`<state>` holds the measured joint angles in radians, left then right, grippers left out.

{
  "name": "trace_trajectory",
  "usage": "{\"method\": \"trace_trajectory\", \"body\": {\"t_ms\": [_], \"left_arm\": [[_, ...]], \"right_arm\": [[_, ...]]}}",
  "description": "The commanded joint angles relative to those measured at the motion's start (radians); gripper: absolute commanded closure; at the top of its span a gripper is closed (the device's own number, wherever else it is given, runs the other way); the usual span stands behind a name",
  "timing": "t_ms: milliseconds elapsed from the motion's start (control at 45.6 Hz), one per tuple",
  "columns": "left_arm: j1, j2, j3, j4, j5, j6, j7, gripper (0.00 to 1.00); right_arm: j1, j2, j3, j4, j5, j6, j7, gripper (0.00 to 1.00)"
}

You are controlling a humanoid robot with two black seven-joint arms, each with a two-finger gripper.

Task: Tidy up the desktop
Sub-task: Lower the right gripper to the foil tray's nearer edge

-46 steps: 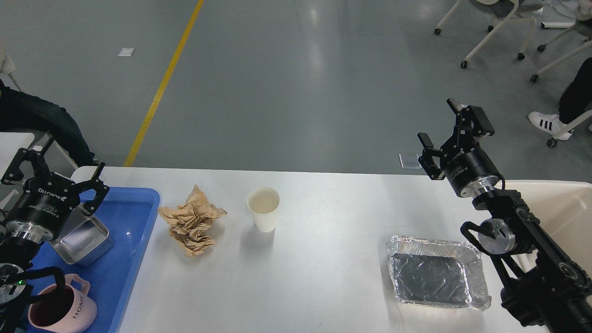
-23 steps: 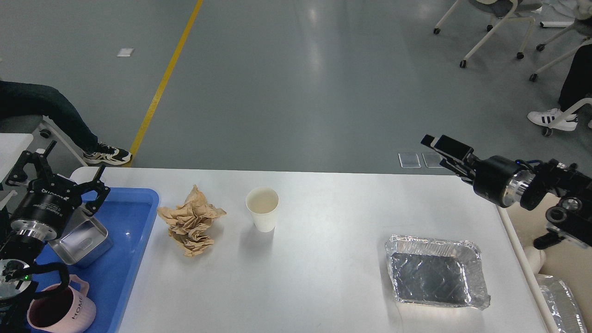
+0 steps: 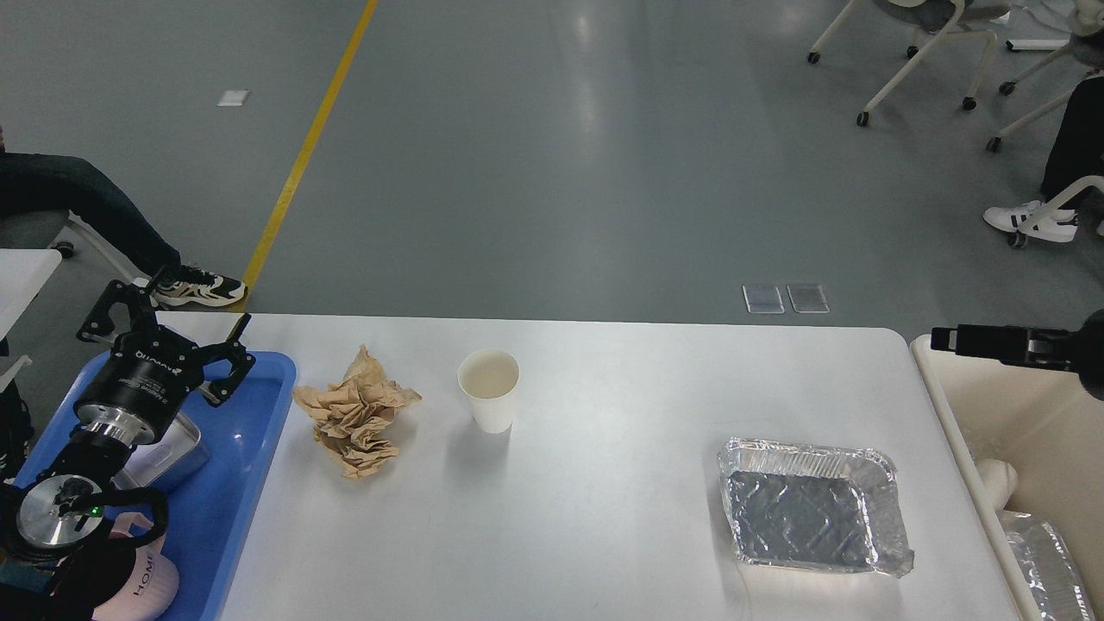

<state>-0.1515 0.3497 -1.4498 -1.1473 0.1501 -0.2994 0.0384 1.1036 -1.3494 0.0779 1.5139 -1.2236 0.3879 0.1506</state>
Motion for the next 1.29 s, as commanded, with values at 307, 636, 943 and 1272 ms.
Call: {"method": "trace_trajectory", "body": {"t_ms": [307, 636, 943, 1272], "left_arm": [[0.001, 0.005, 0.005, 0.0, 0.002, 0.017, 0.0, 0.03], [0.0, 0.009, 0.022, 0.0, 0.002, 0.037, -0.008, 0.03], [0.009, 0.011, 0.022, 0.0, 0.002, 0.028, -0.008, 0.03], [0.015, 0.018, 0.023, 0.0, 0.002, 0.029, -0.008, 0.03]], "right_arm": [[-0.004, -0.174, -0.023, 0.086, -0.289, 0.028, -0.002, 0.0], [-0.099, -0.028, -0.113, -0.007, -0.286, -0.029, -0.003, 0.01], [-0.272, 0.291, -0.102, -0.323, -0.155, -0.132, -0.046, 0.0], [-0.354, 0.421, -0.101, -0.414, -0.142, -0.138, -0.042, 0.0]]}}
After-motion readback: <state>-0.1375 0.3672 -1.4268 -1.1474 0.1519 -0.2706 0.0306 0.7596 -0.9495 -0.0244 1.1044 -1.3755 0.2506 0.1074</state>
